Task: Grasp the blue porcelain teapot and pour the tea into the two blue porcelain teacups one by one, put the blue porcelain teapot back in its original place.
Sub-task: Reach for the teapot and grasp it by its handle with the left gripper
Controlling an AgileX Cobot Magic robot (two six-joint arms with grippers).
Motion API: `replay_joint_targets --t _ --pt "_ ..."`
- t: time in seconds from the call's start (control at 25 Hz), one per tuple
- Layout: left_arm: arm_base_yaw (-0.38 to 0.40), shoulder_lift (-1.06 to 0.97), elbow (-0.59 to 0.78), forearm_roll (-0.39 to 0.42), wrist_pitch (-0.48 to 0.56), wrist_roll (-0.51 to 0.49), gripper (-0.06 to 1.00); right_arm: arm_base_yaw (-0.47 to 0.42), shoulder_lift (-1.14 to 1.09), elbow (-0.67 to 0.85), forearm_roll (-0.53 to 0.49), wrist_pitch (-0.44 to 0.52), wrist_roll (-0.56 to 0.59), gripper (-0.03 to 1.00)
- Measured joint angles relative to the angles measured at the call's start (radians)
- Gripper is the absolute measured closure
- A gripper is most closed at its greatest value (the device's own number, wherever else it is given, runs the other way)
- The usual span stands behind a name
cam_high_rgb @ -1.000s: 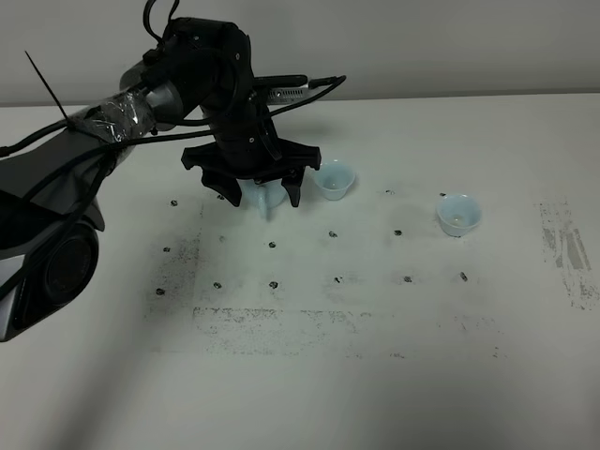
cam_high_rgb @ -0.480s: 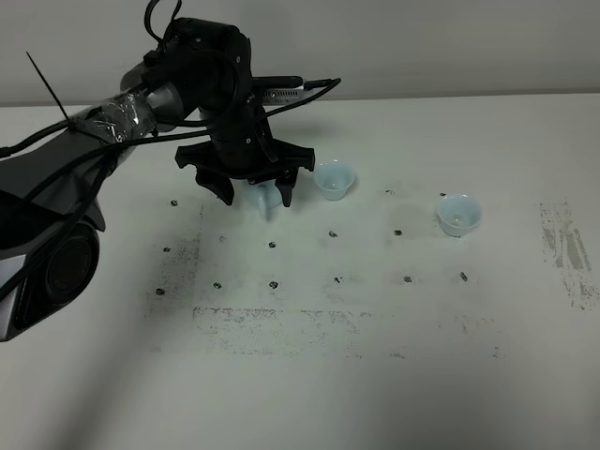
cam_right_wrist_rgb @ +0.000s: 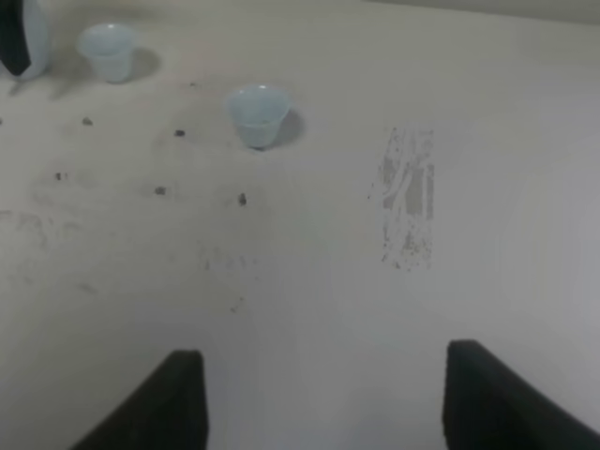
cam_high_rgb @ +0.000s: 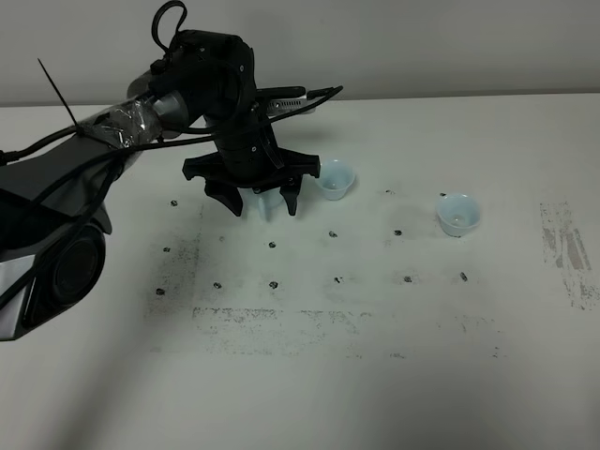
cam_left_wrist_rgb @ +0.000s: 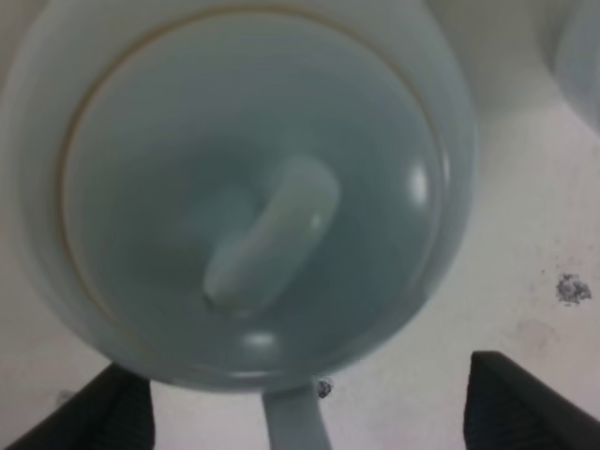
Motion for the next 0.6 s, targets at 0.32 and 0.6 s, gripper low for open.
replay_joint_targets --t 0.32,0.6 --pt "0.0 0.0 0.0 0.0 0.0 -0.001 0.88 0.0 0.0 0.0 0.0 0.0 0.0 0.45" --pt "0.0 -0.001 0.0 0.016 0.0 -0.001 0.88 0.0 0.0 0.0 0.0 0.0 0.0 0.45"
